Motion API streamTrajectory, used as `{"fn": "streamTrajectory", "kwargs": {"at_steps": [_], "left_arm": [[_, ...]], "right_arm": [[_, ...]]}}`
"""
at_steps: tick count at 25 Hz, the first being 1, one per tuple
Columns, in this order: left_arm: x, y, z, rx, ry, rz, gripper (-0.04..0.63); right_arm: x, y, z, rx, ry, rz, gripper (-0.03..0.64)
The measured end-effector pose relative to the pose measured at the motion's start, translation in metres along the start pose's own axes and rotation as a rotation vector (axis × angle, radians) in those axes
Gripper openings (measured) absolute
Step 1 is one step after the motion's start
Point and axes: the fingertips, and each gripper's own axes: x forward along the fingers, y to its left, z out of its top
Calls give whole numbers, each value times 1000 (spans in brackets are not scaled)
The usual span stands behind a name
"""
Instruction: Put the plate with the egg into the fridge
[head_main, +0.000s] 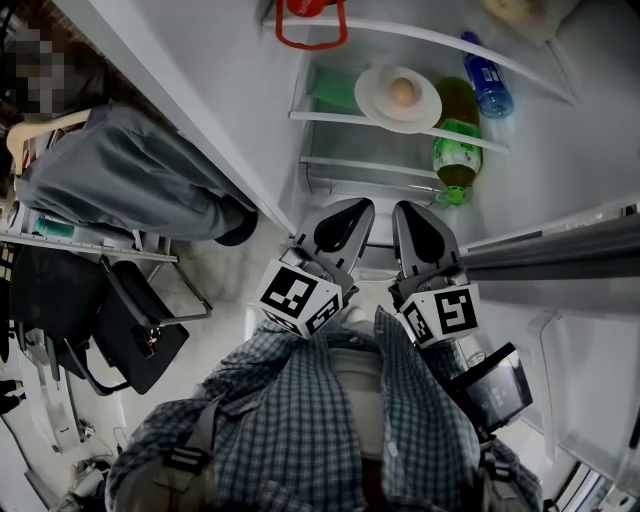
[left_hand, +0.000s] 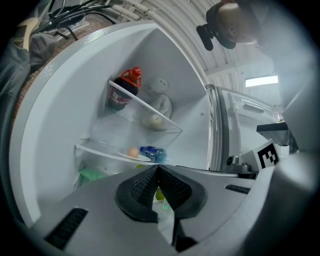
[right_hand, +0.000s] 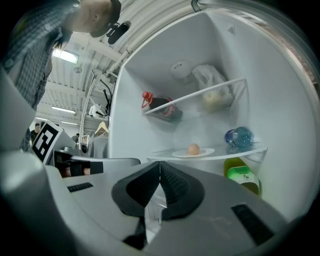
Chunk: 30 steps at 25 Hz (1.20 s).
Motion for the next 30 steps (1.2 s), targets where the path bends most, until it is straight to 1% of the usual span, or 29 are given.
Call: {"fn": "streamTrajectory", "kwargs": {"at_steps": [3,7,10,12,14,17,19,26,30], "left_arm": [[3,1,1,15,2,3,6],[5,2,1,-7,0,5,6],[7,1,-2,-30,11,-6,6],[8,0,-3,-40,15,-10,6],[9,-1,-3,-43,16,-10,6],[9,-1,-4,-51,20,-12,6],[9,-1,-5,-58,25,-12,6],[7,2,-7,-69,34,-6,6],[8,5,-11,-67,55,3,6]], "right_arm": [[-2,-4,1,-20,6,-10,8],[-4,-11,0,-53,19,-28,6],[-4,-17,4,-53,16,-47,8],[-5,-23,2,-84,30,-56,8],[-4,-29,0,-143,54,-82,8],[2,-35,2,-295,112,-131,8],[8,-38,6,-380,127,-147,8],[27,-48,2,-593,211,-173,8],[37,-50,-3,-668,231,-180,8]]}}
